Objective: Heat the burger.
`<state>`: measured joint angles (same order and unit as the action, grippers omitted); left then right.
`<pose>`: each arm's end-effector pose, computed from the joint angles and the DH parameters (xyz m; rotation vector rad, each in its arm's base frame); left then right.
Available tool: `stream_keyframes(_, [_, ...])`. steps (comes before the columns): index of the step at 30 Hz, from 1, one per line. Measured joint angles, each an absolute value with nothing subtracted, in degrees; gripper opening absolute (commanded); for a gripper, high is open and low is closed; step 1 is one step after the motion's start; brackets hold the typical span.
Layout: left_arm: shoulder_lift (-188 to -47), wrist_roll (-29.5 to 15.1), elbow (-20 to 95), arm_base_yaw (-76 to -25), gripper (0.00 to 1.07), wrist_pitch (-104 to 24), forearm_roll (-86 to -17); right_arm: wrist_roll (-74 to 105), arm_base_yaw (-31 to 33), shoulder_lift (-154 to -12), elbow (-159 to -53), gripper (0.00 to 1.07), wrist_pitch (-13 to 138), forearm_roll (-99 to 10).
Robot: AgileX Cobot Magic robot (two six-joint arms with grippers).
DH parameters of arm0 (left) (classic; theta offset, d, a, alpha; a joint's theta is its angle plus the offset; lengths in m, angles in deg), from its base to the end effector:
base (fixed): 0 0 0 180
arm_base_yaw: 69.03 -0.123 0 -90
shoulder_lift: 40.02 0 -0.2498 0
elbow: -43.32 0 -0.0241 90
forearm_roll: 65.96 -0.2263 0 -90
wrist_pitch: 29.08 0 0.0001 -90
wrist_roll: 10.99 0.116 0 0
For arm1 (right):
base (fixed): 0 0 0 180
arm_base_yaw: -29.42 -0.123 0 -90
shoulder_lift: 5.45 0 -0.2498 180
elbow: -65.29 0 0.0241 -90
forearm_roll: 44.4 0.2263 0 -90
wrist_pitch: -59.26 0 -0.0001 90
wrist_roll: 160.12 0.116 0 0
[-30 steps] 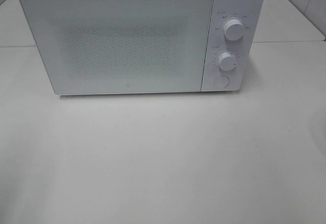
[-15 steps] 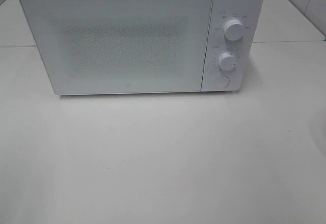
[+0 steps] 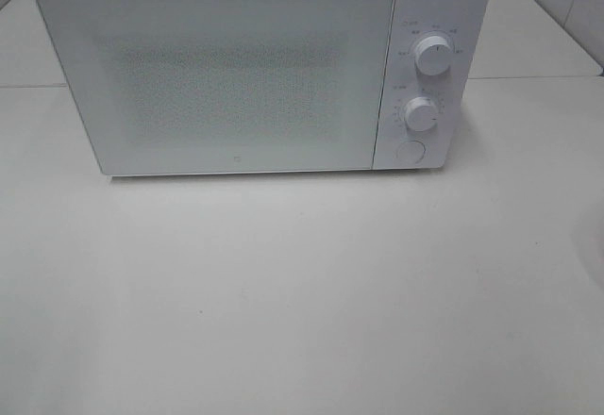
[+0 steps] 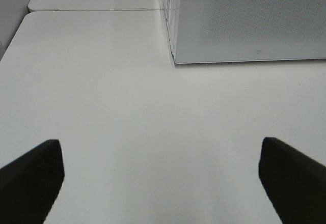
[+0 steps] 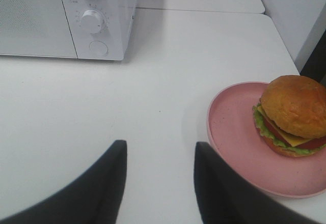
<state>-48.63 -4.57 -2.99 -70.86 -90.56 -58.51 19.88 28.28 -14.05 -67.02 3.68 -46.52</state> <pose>0.0281 -0.0123 0.2592 0.0900 2.0234 -0.0642 0.0355 -0.0028 0.2627 -0.0197 1.9520 -0.0305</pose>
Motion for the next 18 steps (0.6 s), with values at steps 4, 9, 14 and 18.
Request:
stream_keyframes(4, [-48.6,-4.6,-3.0,-70.9,0.95,-90.6,-58.5,19.9,28.3,-14.1,-67.0,0.45,3.7,-46.5])
stream_keyframes(9, [-48.6,-4.6,-3.0,-70.9,0.95,-90.6,-58.5,19.9,28.3,-14.1,-67.0,0.45,3.7,-46.5])
stream_keyframes(14, [-48.6,-4.6,-3.0,-70.9,0.95,-90.6,-58.5,19.9,28.3,-14.1,-67.0,0.45,3.7,-46.5])
stream_keyframes(18, [-48.6,-4.6,-3.0,-70.9,0.95,-90.6,-58.5,19.9,28.3,-14.1,-67.0,0.45,3.7,-46.5])
